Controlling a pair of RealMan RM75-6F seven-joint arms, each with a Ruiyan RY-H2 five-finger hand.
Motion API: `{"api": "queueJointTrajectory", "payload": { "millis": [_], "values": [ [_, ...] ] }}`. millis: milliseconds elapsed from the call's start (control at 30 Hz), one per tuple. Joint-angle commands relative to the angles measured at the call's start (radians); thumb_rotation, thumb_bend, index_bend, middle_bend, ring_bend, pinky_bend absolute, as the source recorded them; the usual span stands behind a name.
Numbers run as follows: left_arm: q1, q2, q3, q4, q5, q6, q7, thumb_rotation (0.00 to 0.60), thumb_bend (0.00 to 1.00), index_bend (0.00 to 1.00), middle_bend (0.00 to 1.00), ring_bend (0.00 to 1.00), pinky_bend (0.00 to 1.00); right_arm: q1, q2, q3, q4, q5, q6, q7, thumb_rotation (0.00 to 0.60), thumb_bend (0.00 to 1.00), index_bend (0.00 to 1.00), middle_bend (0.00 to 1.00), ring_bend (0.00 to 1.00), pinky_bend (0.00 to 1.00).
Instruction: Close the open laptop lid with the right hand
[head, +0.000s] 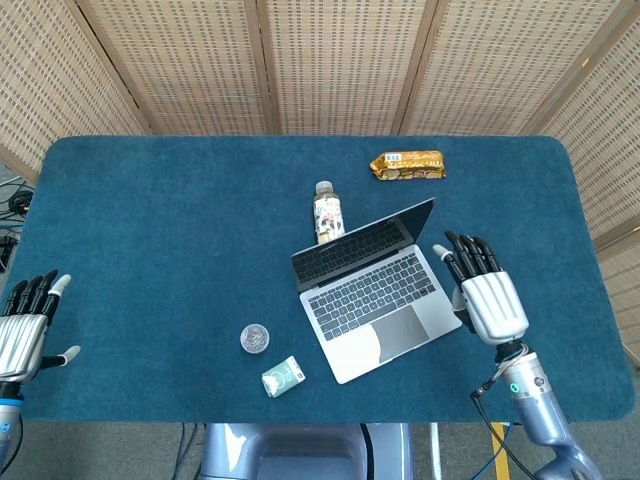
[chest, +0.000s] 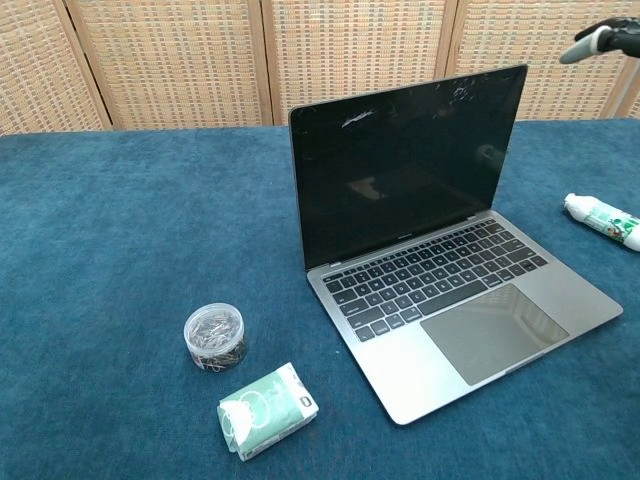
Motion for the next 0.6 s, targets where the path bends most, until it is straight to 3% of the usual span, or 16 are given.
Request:
{"api": "queueJointTrajectory", "payload": {
  "millis": [33,400,600],
  "values": [
    [-0.001,0.000,-0.001,0.002,-0.001,-0.002,-0.004,0.600,0.10,0.00,0.00,0.00,0.00,0.042,-0.021,0.018,0.002,0.001,-0.034,-0.026,0.600,1.00,0.15,0.08,0.00,0.12],
    [-0.003,-0.001,0.000,0.006,-0.001,-0.005,-0.011,0.600,0.10,0.00,0.00,0.00,0.00,0.129,-0.041,0.046,-0.062,0.048,-0.109,-0.127,0.600,1.00,0.15,0.08,0.00,0.12],
    [-0.003,0.000,-0.001,0.008,-0.004,-0.007,-0.017,0.600,0.10,0.00,0.00,0.00,0.00,0.197,-0.071,0.081,-0.083,0.132,-0.163,-0.207,0.600,1.00,0.15,0.08,0.00,0.12]
  ]
}}
